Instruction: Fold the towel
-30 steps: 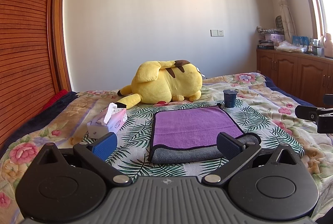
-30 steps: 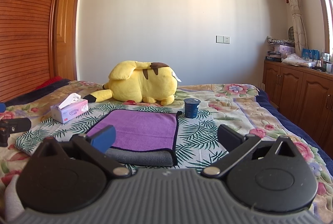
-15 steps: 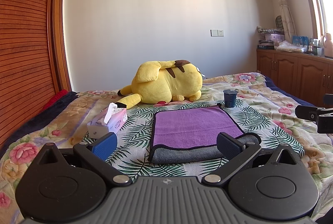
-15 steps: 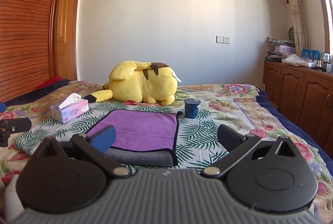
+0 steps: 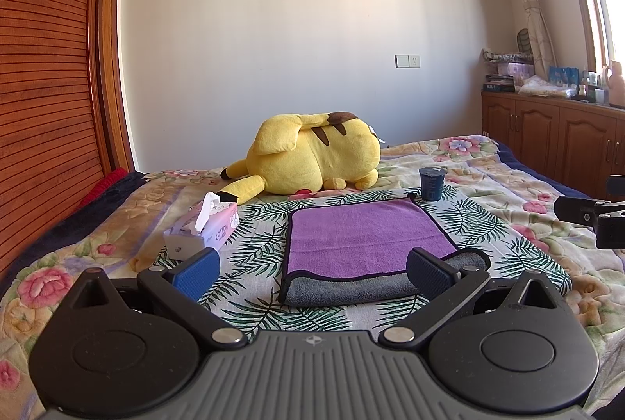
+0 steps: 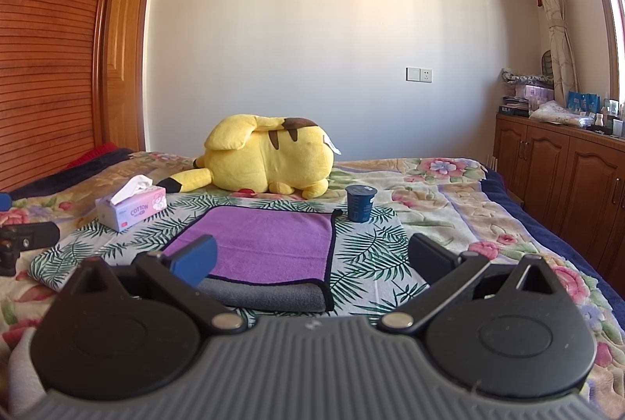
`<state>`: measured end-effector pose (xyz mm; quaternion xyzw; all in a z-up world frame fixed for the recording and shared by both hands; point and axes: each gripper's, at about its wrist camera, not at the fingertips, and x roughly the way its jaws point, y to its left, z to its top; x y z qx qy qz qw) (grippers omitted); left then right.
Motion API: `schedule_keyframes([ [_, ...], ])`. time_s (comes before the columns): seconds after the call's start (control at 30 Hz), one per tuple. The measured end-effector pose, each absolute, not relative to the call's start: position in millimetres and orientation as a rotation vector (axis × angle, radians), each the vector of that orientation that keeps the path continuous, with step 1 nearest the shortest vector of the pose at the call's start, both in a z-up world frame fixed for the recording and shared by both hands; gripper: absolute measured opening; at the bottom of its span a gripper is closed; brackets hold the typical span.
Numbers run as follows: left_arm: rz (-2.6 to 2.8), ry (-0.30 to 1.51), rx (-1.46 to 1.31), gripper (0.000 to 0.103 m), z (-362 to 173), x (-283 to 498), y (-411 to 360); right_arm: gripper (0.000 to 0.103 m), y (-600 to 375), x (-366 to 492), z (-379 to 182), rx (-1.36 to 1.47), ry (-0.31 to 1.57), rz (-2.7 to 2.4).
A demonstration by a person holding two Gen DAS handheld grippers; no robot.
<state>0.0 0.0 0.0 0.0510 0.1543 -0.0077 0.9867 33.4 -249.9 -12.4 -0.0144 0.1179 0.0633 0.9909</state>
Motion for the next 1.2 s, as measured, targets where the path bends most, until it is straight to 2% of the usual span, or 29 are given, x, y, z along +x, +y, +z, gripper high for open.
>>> schedule_keyframes([
  [1.2, -0.052, 0.436, 0.136, 0.087, -13.0, 20.2, -2.9, 0.103, -240.9, 59.5, -23.6, -0.045, 0.338, 0.197],
])
